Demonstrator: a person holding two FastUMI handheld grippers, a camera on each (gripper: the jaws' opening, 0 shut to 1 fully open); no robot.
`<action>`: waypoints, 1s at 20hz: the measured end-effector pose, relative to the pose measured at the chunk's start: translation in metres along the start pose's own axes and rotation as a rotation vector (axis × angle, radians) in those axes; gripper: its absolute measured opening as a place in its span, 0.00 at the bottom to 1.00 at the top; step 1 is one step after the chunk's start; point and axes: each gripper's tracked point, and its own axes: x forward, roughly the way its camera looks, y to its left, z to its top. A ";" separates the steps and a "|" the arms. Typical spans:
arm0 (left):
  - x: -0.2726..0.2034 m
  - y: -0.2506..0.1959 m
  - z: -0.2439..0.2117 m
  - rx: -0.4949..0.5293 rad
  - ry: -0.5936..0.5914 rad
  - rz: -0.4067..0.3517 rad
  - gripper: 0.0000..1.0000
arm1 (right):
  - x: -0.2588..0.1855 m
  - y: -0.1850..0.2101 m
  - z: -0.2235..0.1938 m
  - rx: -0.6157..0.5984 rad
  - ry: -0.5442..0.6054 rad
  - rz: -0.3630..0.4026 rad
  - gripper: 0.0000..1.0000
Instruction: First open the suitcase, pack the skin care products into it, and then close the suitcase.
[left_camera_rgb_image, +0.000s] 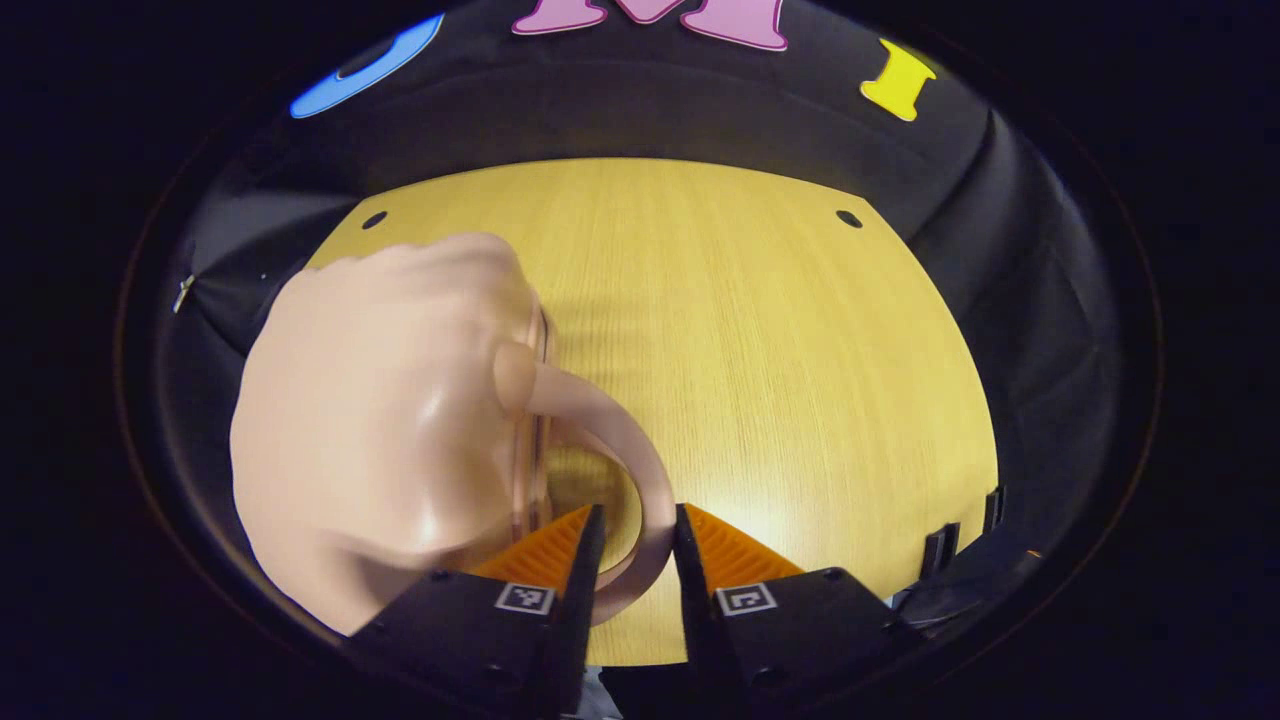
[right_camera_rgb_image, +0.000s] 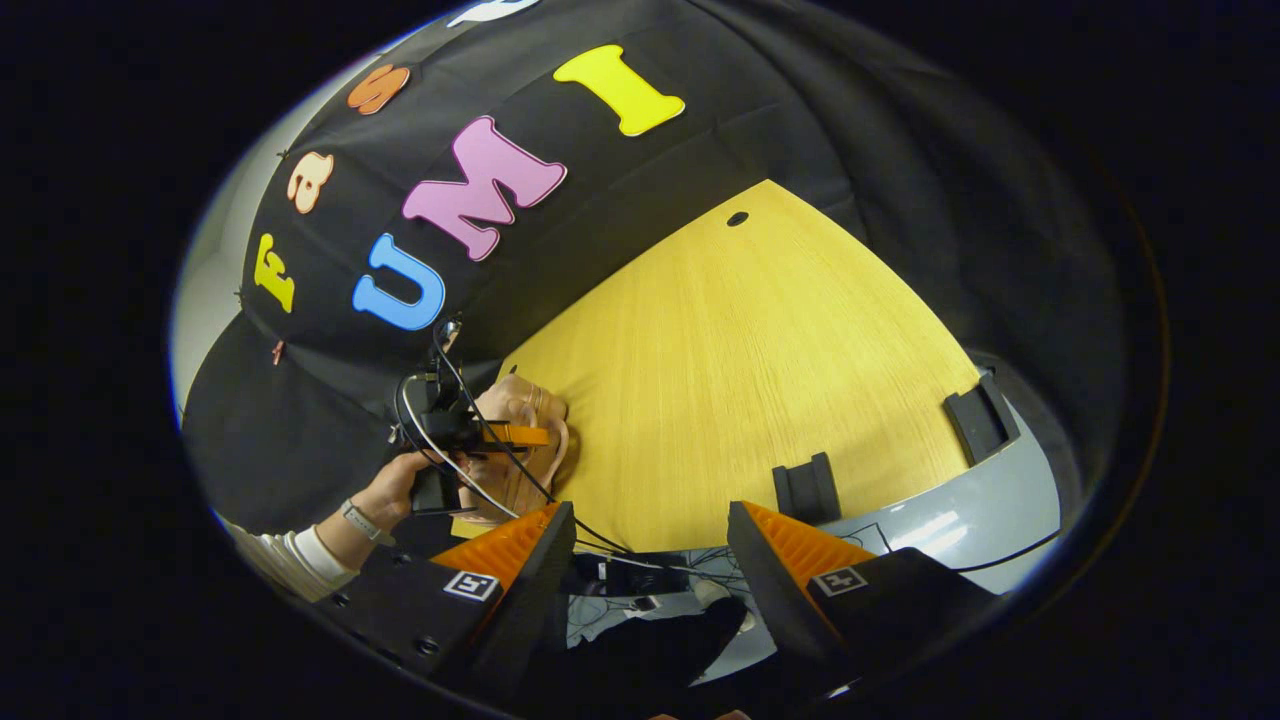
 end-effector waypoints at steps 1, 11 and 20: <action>-0.016 -0.003 0.010 0.024 -0.057 0.008 0.64 | -0.001 0.003 0.004 -0.021 -0.009 -0.002 0.97; -0.281 -0.060 0.137 0.119 -0.847 0.018 0.94 | -0.018 0.134 0.136 -0.419 -0.328 0.036 0.97; -0.385 -0.088 0.147 0.135 -1.071 -0.094 0.94 | -0.074 0.255 0.264 -0.663 -0.816 -0.061 0.96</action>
